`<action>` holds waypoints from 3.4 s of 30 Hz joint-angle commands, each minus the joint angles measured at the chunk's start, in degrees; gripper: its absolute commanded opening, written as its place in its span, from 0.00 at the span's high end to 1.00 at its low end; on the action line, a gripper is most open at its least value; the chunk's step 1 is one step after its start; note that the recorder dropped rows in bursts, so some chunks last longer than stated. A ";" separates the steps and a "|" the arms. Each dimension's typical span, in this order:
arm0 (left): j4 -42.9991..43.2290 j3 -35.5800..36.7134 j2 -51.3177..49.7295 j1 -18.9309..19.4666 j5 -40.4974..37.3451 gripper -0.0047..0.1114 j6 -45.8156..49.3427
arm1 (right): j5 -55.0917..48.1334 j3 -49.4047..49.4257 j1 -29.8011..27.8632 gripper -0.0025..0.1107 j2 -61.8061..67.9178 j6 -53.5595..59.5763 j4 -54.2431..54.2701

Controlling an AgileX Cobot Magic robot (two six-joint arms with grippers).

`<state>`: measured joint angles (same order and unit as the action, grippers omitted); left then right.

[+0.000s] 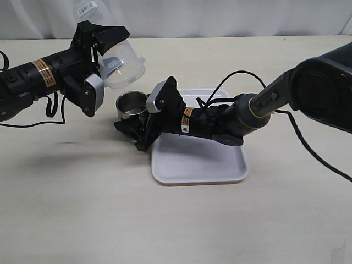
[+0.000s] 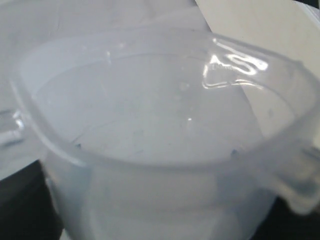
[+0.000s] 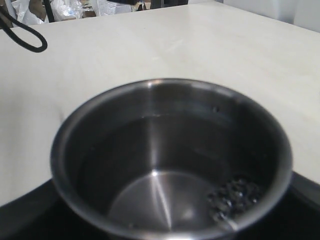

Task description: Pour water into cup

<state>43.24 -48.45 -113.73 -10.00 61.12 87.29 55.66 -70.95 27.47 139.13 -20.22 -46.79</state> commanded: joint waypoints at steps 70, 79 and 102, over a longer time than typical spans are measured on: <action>-11.44 -0.34 0.46 -0.04 0.92 0.96 -45.02 | -2.05 0.32 0.02 0.94 -0.18 0.09 -0.16; -30.44 -0.34 0.46 -0.04 0.92 0.96 -62.54 | -2.05 0.32 0.02 0.94 -0.18 0.09 -0.16; -60.29 -0.34 0.46 0.99 -3.99 0.96 -81.22 | -2.05 0.32 0.02 0.94 -0.18 0.09 -0.16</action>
<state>-14.97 -48.45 -113.73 -9.87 57.70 7.75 55.66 -70.95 27.47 139.13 -20.22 -46.79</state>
